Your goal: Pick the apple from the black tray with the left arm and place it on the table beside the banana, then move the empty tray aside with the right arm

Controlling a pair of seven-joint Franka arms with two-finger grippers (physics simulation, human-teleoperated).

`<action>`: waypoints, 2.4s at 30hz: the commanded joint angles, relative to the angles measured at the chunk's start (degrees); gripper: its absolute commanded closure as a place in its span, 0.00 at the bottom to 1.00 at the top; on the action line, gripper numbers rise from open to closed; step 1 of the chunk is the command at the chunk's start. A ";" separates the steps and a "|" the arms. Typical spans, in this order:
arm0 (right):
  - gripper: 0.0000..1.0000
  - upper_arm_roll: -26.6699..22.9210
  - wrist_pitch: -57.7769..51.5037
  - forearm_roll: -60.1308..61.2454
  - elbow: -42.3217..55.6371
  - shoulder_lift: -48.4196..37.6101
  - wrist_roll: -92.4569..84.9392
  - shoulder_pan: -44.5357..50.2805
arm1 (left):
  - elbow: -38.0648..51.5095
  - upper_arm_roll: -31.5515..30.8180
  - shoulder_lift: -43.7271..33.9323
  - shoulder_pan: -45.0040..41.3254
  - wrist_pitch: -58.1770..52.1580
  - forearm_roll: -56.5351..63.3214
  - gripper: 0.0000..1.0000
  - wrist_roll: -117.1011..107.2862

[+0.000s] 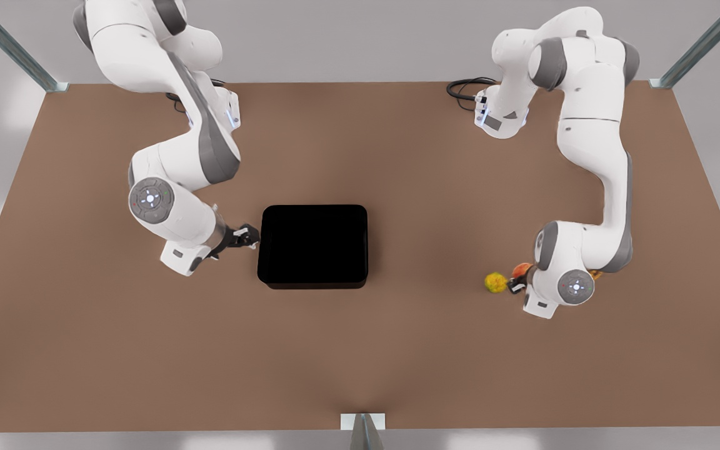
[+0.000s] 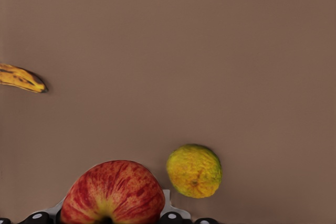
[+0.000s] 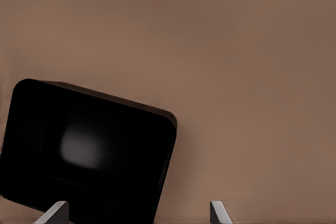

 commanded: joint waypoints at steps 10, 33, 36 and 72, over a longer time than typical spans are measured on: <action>0.00 1.53 40.18 3.99 -30.96 -9.24 24.83 2.84 | -1.89 0.06 3.40 4.78 19.08 -0.10 0.00 49.07; 0.01 -0.31 40.09 3.55 -36.24 0.78 10.16 2.31 | 1.72 -0.11 -23.41 10.40 -2.36 -6.69 0.00 31.93; 0.06 -0.40 40.10 3.55 -36.32 1.22 10.16 2.31 | 2.34 0.06 -23.76 10.40 -2.89 -6.52 0.00 31.76; 0.90 -27.20 -1.39 1.70 -5.82 2.71 -40.47 0.12 | 2.25 -0.20 -23.85 10.14 -3.33 -6.17 0.00 28.15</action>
